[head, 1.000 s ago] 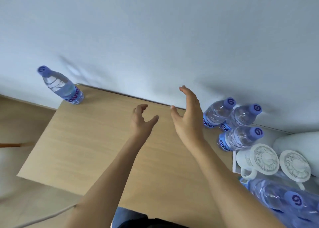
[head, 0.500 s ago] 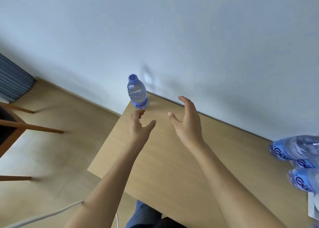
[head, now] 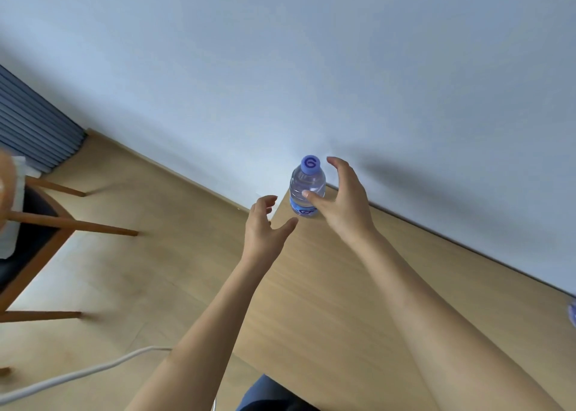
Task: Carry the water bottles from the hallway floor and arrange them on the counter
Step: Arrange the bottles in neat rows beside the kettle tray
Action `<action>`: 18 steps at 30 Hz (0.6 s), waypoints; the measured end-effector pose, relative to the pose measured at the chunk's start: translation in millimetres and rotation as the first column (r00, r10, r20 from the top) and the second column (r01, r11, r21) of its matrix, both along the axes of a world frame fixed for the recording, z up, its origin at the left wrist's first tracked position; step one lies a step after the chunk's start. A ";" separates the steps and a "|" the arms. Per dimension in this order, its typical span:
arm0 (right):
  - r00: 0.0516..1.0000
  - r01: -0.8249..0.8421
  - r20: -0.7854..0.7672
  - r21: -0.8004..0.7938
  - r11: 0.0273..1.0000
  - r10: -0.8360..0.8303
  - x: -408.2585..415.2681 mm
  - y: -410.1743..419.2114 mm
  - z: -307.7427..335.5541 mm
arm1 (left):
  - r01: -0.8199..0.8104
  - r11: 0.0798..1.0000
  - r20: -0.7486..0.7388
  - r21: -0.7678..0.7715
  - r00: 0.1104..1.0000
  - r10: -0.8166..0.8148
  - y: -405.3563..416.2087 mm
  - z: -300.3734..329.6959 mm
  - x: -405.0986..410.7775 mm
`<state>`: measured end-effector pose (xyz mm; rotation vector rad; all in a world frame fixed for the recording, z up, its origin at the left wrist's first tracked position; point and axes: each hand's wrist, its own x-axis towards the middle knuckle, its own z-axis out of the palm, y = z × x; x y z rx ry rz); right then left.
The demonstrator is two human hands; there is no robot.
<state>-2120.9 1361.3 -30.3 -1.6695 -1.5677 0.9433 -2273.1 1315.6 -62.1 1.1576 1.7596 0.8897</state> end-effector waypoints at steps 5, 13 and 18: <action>0.996 -0.062 -0.068 -0.035 0.997 0.060 -15.4 18.4 -7.8 | 0.040 0.998 0.010 -0.037 0.999 -0.040 7.0 -9.2 -7.2; 0.983 -0.054 -0.178 -0.063 0.997 0.042 -14.7 24.9 -8.2 | 0.130 0.987 0.035 -0.098 0.991 -0.127 11.8 -14.0 -13.0; 0.951 -0.162 -0.289 -0.154 0.975 0.112 17.4 8.7 23.2 | 0.263 0.961 0.120 -0.088 0.960 -0.252 11.0 4.0 -8.8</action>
